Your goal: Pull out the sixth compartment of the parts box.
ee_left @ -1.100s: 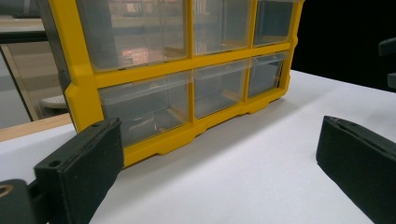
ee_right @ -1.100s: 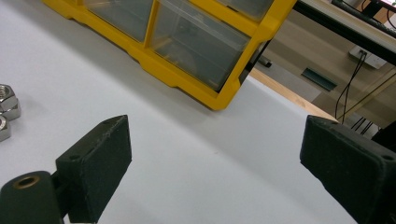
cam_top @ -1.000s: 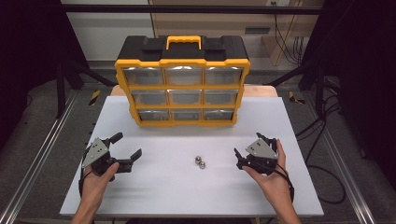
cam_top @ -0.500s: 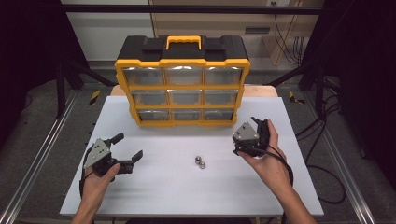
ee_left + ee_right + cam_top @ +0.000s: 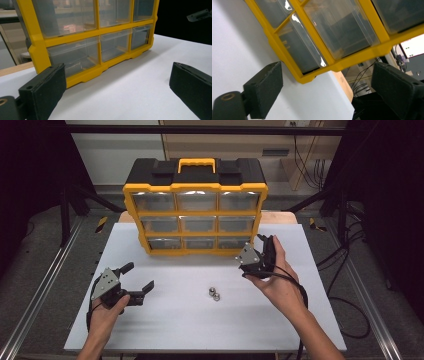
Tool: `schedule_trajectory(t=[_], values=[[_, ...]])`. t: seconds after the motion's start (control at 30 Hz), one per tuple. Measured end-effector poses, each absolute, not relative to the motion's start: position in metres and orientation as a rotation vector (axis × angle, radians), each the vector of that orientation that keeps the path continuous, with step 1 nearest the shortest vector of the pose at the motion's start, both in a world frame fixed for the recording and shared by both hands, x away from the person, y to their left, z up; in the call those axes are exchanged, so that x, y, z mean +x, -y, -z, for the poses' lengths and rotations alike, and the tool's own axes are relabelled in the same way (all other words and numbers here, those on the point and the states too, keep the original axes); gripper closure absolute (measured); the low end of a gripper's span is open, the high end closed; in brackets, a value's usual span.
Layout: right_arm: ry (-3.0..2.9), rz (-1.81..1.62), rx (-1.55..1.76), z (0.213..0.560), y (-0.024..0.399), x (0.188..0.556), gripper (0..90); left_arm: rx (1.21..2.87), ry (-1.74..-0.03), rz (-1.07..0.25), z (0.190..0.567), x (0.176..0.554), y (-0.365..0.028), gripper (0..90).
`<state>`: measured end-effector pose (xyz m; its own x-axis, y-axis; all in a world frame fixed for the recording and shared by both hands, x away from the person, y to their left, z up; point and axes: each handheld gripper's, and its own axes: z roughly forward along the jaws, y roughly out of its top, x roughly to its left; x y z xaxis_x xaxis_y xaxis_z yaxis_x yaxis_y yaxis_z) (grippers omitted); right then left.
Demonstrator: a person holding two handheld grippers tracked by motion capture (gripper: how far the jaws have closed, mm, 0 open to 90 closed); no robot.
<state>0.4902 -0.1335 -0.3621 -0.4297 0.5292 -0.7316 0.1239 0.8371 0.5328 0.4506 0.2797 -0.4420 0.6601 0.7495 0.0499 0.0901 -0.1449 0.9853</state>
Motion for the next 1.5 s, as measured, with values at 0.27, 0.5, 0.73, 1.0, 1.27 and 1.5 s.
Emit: schedule_trajectory(t=[0.27, 0.5, 0.73, 1.0, 1.27, 1.5], values=[[-2.010, -0.492, 0.465, 0.361, 0.123, 0.493, 10.9, 1.621, -0.710, -0.664, 0.442, 0.449, -0.283, 1.0], [-1.991, -0.456, 0.419, 0.358, 0.117, 0.497, 12.4, 1.630, -0.702, -0.668, 0.441, 0.449, -0.281, 1.0], [-1.979, -0.414, 0.396, 0.359, 0.109, 0.504, 15.3, 1.634, -0.701, -0.665, 0.442, 0.449, -0.281, 1.0], [-1.973, -0.397, 0.395, 0.355, 0.105, 0.513, 15.1, 1.639, -0.691, -0.663, 0.442, 0.449, -0.279, 1.0], [-1.967, -0.359, 0.365, 0.349, 0.096, 0.520, 13.2, 1.653, -0.682, -0.660, 0.442, 0.449, -0.277, 1.0], [-1.942, -0.309, 0.332, 0.348, 0.092, 0.522, 9.9, 1.663, -0.677, -0.661, 0.443, 0.449, -0.276, 1.0]])
